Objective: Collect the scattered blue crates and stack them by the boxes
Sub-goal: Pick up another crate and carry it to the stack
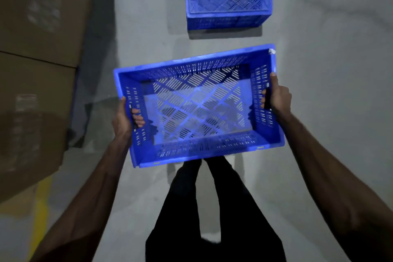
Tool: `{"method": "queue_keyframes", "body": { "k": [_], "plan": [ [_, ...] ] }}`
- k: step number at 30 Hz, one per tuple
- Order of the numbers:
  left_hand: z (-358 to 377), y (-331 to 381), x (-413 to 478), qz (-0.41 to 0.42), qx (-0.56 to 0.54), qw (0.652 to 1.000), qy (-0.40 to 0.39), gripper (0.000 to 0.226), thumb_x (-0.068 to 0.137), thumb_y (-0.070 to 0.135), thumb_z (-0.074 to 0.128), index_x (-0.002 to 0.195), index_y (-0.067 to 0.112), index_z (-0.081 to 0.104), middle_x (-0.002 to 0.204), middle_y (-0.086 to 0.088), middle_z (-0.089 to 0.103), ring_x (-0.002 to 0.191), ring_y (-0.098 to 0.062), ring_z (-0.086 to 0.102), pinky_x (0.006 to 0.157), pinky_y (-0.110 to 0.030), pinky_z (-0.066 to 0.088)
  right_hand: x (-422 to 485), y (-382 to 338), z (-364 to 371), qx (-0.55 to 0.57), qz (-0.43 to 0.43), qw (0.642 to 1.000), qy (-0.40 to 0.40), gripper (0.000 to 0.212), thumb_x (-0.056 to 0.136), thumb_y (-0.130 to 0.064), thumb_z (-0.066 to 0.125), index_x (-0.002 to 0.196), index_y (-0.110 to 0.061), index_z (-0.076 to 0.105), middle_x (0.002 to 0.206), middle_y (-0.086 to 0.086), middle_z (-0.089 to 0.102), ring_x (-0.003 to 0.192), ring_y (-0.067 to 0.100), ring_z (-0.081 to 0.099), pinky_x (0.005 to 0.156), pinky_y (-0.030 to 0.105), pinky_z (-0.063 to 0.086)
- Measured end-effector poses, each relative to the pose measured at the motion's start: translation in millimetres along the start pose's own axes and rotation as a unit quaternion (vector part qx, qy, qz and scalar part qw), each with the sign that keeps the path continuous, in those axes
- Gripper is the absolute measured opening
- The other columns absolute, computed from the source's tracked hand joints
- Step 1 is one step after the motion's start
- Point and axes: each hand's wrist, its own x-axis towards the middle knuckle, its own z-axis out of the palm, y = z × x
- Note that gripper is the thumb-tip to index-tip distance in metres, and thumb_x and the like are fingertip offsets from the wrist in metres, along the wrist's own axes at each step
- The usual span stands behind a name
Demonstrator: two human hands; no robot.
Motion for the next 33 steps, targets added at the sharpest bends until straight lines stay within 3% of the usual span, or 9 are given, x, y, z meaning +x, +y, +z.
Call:
{"method": "queue_keyframes", "body": {
  "k": [5,9,12,18,24,30,33],
  "plan": [
    [-23,19,-100,0.038,0.01,0.999,-0.012,0.074,0.052,0.093,0.071,0.067,0.022,0.054,0.053,0.001,0.047,0.038,-0.012,0.043,0.036,-0.02,0.036,-80,-32,-66,-0.007,-0.025,1.0,0.011,0.073,0.1,-0.067,0.045,0.067,-0.006,0.065,0.05,0.01,0.06,0.037,0.014,0.057,0.046,0.02,0.047],
    [-20,46,-168,0.139,0.092,0.985,0.051,0.078,0.078,0.09,0.051,0.078,0.013,0.063,0.058,-0.01,0.058,0.039,-0.018,0.052,0.041,-0.022,0.045,-123,-42,-105,0.023,-0.036,0.999,0.031,0.076,0.098,-0.07,0.047,0.07,-0.004,0.07,0.052,0.013,0.065,0.041,0.021,0.061,0.053,0.028,0.05],
    [-9,72,-206,0.202,0.133,0.969,0.055,0.084,0.082,0.089,0.045,0.083,0.007,0.065,0.057,-0.011,0.062,0.039,-0.019,0.056,0.045,-0.025,0.046,-144,-51,-131,0.067,-0.047,0.996,0.045,0.075,0.094,-0.073,0.049,0.069,-0.005,0.07,0.055,0.016,0.066,0.043,0.026,0.06,0.056,0.033,0.05],
    [43,115,-254,0.301,0.171,0.938,0.032,0.073,0.103,0.064,0.042,0.083,-0.003,0.065,0.061,-0.022,0.062,0.032,-0.015,0.056,0.033,-0.02,0.044,-153,-56,-181,0.165,-0.042,0.983,0.074,0.072,0.092,-0.073,0.051,0.075,-0.004,0.068,0.051,0.012,0.058,0.039,0.024,0.052,0.042,0.027,0.043],
    [122,132,-271,0.314,0.197,0.929,0.005,0.076,0.099,0.071,0.042,0.08,0.0,0.065,0.048,-0.011,0.062,0.034,-0.019,0.056,0.035,-0.021,0.044,-117,-51,-240,0.196,-0.028,0.975,0.099,0.081,0.078,-0.083,0.05,0.076,-0.004,0.068,0.051,0.013,0.059,0.035,0.023,0.051,0.038,0.026,0.041],
    [240,137,-289,0.326,0.226,0.918,-0.005,0.071,0.101,0.066,0.045,0.075,0.003,0.065,0.043,-0.006,0.059,0.032,-0.018,0.054,0.035,-0.021,0.043,-47,-46,-319,0.217,-0.013,0.97,0.109,0.075,0.093,-0.073,0.049,0.076,-0.003,0.067,0.047,0.009,0.058,0.033,0.021,0.051,0.037,0.025,0.042],
    [309,134,-291,0.335,0.232,0.913,0.007,0.074,0.099,0.07,0.046,0.078,0.003,0.068,0.046,-0.008,0.06,0.035,-0.023,0.055,0.042,-0.027,0.045,-9,-54,-368,0.213,-0.004,0.971,0.108,0.073,0.097,-0.07,0.047,0.076,-0.003,0.065,0.044,0.007,0.056,0.03,0.019,0.05,0.034,0.024,0.041]
  ]
}}
